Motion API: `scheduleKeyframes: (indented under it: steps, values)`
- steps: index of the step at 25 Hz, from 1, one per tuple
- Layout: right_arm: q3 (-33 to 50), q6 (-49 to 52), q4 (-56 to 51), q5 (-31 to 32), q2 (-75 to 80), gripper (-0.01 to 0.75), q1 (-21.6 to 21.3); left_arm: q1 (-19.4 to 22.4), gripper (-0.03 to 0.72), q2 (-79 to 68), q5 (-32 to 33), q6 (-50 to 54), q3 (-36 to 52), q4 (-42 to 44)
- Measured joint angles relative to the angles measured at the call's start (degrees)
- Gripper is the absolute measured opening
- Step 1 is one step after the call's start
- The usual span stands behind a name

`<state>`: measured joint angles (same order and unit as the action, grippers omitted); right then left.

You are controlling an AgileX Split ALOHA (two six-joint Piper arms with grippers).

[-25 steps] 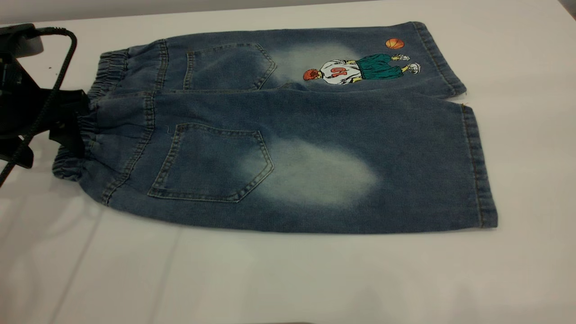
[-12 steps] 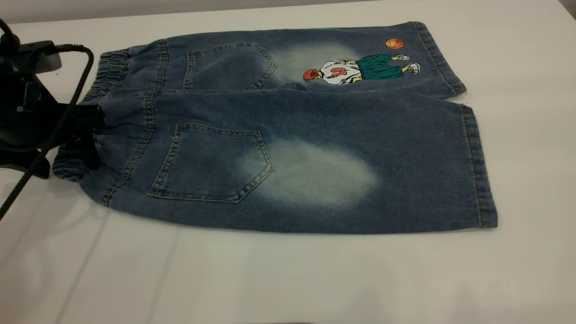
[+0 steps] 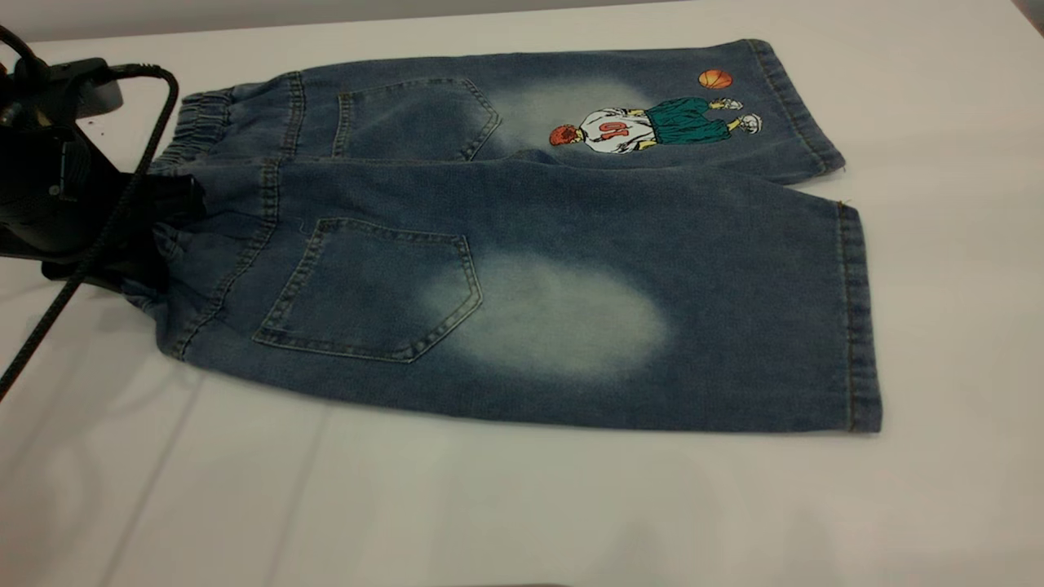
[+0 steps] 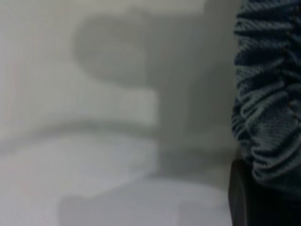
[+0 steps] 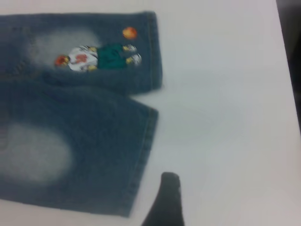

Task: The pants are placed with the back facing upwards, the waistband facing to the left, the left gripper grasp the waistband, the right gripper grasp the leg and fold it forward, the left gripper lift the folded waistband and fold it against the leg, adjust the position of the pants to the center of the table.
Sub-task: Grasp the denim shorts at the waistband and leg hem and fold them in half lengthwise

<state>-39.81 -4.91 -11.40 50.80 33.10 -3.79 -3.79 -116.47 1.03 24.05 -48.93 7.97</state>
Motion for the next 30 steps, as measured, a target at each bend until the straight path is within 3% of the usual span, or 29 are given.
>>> scheduleKeyframes:
  steps: [7, 11, 18, 24, 30]
  values:
    - [-2.4, -14.6, -10.1, 0.0, 12.3, 0.593, 0.0, 0.0, 0.090, 5.6, 1.5, -1.9, 0.0, 0.1]
    - [-2.4, -24.6, -17.8, 0.0, 22.2, 0.593, 1.0, 0.0, 0.090, 7.8, 6.1, -2.8, -1.3, 0.1]
    - [-2.4, -28.8, -14.6, -1.5, 35.0, 0.593, 14.8, 0.0, 0.090, 7.9, 16.2, -4.1, -6.6, 0.0]
    - [-2.9, -21.3, -2.7, -5.5, 45.4, 0.593, 25.2, 0.0, 0.090, 7.9, 18.2, -4.2, -7.8, 0.0]
    - [-2.9, -13.6, 2.1, -9.0, 55.5, 0.591, 31.8, 0.0, 0.090, 7.9, 18.2, -4.3, -8.0, 0.0]
